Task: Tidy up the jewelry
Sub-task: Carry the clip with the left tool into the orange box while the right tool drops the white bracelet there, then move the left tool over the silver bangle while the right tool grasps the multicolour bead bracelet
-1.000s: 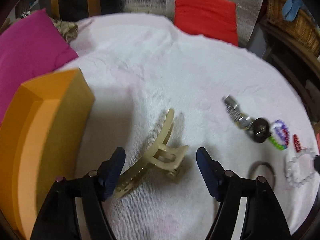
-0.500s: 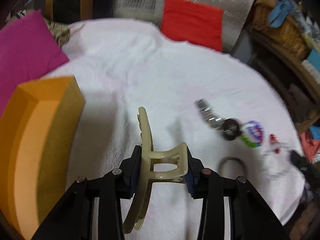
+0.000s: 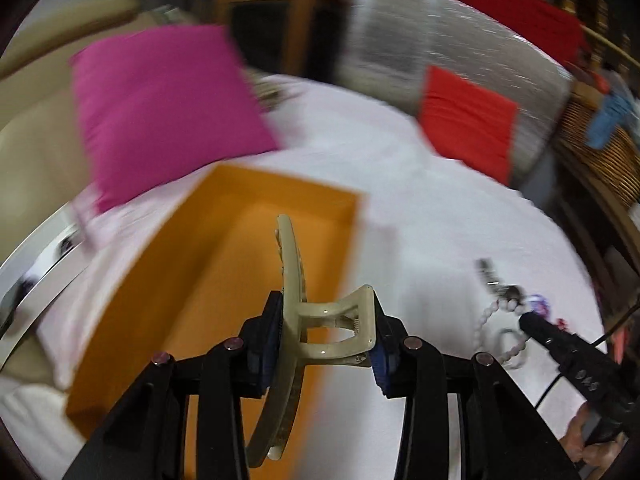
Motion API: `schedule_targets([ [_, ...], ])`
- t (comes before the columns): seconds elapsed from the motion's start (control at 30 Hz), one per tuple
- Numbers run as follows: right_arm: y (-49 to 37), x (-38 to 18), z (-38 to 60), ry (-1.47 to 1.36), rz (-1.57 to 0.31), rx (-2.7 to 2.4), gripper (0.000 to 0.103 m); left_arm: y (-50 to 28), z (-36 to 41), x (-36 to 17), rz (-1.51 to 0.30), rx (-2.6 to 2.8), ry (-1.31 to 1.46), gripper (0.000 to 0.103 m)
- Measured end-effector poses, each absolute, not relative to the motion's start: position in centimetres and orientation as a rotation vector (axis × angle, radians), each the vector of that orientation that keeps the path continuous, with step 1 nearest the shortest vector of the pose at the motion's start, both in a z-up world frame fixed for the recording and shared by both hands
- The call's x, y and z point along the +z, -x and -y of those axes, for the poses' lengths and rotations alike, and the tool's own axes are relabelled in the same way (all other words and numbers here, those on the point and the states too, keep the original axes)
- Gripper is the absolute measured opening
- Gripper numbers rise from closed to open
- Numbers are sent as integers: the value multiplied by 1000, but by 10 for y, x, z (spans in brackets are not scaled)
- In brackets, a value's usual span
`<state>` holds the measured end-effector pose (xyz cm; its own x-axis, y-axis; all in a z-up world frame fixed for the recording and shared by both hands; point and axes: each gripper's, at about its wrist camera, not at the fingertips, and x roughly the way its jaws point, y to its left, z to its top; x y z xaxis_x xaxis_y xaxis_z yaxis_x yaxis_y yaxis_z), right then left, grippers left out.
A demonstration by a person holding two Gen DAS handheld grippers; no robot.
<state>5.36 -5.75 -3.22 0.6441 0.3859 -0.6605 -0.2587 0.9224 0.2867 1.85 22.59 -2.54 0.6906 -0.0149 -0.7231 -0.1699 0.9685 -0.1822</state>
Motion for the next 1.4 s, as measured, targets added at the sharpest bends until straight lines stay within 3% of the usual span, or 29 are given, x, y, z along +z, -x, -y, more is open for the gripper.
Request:
schedule_targets([
  [0.37, -12, -32, -130, -54, -837, 769, 11, 41, -330, -67, -924, 293, 322, 40],
  [0.73, -14, -73, -181, -21, -975, 800, 13, 34, -337, -96, -1024, 292, 349, 41],
  [0.8, -17, -71, -176, -34, -992, 801, 23, 31, -332, -96, -1037, 306, 334, 42],
  [0.97, -13, -44, -131, -37, -886, 751, 23, 29, -315, -76, -1001, 340, 274, 42],
  [1.1, -13, -29, -72, -41, -832, 661, 23, 15, -277, -48, -935, 313, 205, 50],
  [1.4, -16, -33, 106, -134, -820, 355, 23, -48, -111, -31, -900, 24, 72, 55],
])
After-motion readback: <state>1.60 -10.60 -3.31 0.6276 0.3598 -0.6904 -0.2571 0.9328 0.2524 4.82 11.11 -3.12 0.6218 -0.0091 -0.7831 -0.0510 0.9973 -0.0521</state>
